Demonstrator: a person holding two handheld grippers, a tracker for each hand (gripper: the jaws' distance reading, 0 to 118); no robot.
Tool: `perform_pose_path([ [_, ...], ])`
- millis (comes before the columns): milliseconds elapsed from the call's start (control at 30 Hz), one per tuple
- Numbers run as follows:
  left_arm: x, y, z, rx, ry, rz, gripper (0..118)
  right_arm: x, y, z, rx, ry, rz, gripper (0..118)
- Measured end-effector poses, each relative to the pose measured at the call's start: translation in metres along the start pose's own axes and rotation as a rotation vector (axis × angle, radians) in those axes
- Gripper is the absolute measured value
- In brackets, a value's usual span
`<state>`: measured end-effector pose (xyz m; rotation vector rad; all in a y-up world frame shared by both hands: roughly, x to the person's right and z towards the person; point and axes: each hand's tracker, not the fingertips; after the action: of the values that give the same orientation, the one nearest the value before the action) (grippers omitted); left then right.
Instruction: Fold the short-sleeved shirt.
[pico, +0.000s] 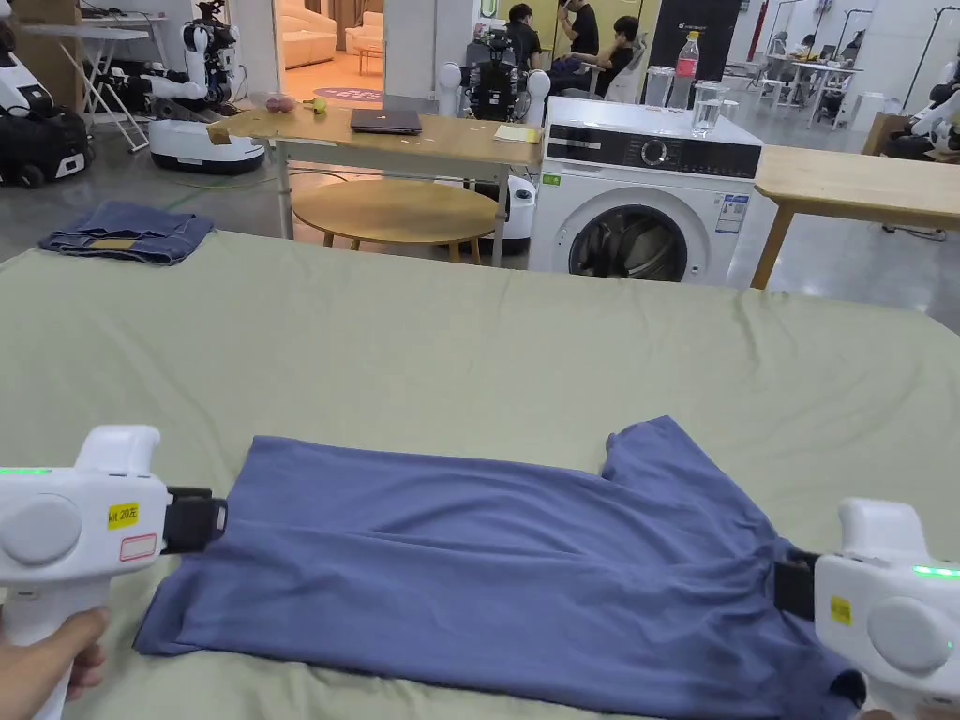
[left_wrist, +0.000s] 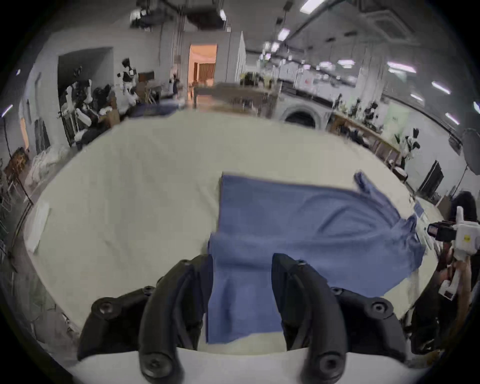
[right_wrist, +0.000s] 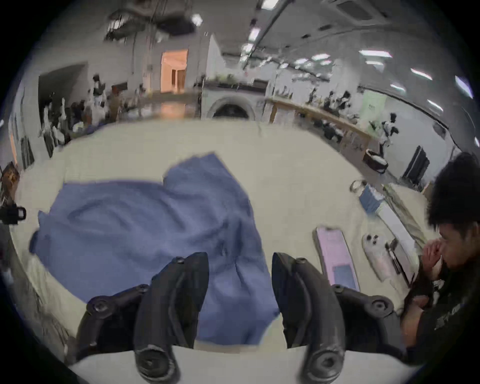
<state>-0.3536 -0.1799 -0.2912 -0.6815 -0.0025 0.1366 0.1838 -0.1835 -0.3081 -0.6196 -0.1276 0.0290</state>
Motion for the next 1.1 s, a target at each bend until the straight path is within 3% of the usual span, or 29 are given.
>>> perform_pose_path([
  [100, 0.02, 0.005, 0.005, 0.131, 0.007, -0.056, 44, -0.016, 0.008, 0.007, 0.13, 0.047, -0.044, 47],
  [167, 0.035, 0.007, 0.01, 0.209, 0.021, -0.088, 42, -0.031, 0.012, 0.013, 0.189, 0.053, -0.065, 26],
  [200, 0.042, 0.006, 0.011, 0.242, 0.033, -0.099, 32, -0.038, 0.013, 0.014, 0.219, 0.071, -0.074, 9],
  [267, 0.055, 0.007, 0.013, 0.29, 0.044, -0.133, 3, -0.048, 0.015, 0.015, 0.25, 0.078, -0.087, 1],
  [433, 0.065, 0.017, 0.003, 0.288, 0.045, -0.183, 0, -0.066, 0.016, 0.009, 0.255, 0.165, -0.083, 0],
  [533, 0.056, 0.031, -0.015, 0.229, 0.08, -0.183, 0, -0.076, 0.016, 0.003, 0.239, 0.159, -0.059, 0],
  [933, -0.035, 0.128, -0.152, -0.226, -0.034, 0.034, 0, -0.088, 0.02, -0.045, 0.112, 0.185, -0.009, 0],
  [967, -0.039, 0.131, -0.164, -0.261, -0.034, 0.047, 7, -0.088, 0.021, -0.047, 0.098, 0.183, -0.004, 0],
  [1000, -0.039, 0.133, -0.172, -0.296, -0.038, 0.058, 27, -0.088, 0.022, -0.05, 0.093, 0.183, -0.005, 0],
  [1033, -0.041, 0.133, -0.181, -0.316, -0.035, 0.072, 38, -0.088, 0.022, -0.053, 0.086, 0.185, -0.003, 0],
  [1100, -0.044, 0.133, -0.199, -0.353, -0.048, 0.095, 45, -0.087, 0.022, -0.058, 0.07, 0.174, 0.004, 0],
])
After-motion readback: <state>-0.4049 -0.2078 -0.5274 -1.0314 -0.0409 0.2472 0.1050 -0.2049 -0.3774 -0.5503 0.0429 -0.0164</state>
